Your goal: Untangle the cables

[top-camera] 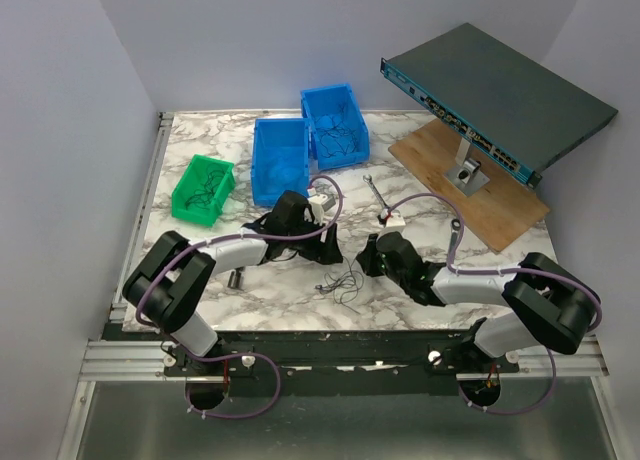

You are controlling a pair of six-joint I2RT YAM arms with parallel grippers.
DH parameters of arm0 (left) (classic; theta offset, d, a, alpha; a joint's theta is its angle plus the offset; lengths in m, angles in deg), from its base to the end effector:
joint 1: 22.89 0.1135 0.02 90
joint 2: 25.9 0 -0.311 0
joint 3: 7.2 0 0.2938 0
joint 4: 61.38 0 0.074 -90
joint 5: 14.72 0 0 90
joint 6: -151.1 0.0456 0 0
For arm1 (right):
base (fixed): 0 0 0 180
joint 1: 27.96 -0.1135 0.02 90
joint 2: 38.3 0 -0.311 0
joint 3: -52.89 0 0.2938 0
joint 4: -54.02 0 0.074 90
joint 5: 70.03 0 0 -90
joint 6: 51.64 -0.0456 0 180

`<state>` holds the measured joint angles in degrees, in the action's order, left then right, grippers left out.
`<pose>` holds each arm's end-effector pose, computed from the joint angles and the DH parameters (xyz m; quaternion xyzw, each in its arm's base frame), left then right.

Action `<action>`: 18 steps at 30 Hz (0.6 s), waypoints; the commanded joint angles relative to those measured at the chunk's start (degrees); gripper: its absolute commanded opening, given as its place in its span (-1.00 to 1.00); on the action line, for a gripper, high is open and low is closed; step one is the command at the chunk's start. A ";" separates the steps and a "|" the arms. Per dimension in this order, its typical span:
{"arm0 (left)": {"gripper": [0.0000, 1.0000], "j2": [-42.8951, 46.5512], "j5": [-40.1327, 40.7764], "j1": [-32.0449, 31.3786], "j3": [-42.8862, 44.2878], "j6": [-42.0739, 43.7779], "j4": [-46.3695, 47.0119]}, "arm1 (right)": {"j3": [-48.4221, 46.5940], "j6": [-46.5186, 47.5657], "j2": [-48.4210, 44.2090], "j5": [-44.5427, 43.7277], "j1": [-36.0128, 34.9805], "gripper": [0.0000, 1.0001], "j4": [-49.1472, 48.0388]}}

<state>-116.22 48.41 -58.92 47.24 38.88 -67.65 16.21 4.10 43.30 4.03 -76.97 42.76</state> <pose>0.2667 -0.2195 0.1753 0.2004 0.8713 -0.3775 0.2412 0.1936 0.2037 0.1484 -0.0471 0.8742 0.2193 0.4306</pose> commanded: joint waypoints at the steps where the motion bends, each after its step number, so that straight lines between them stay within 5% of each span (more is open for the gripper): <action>1: 0.12 -1.47 -1.69 -0.96 2.61 1.47 -2.15 | -1.19 1.54 0.74 0.72 0.32 -0.79 -0.59; 5: -0.08 -1.50 -1.86 -1.00 2.61 1.41 -1.84 | -1.44 1.81 0.84 0.39 0.33 -0.98 -0.21; 11: -0.52 -2.53 -4.24 -1.06 3.85 0.36 0.45 | -1.46 1.95 0.82 0.56 0.33 -0.99 -0.25; 14: -0.95 -2.63 -4.88 -1.04 4.07 0.50 0.14 | -1.31 1.98 0.37 -0.30 0.32 -0.99 0.08; 18: -1.00 0.51 0.14 -0.75 2.54 0.77 -0.63 | -0.57 1.53 -1.33 -2.89 0.32 -0.99 0.78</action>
<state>-118.25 46.07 -59.51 50.04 39.06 -68.63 16.05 5.41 43.41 4.16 -76.97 42.78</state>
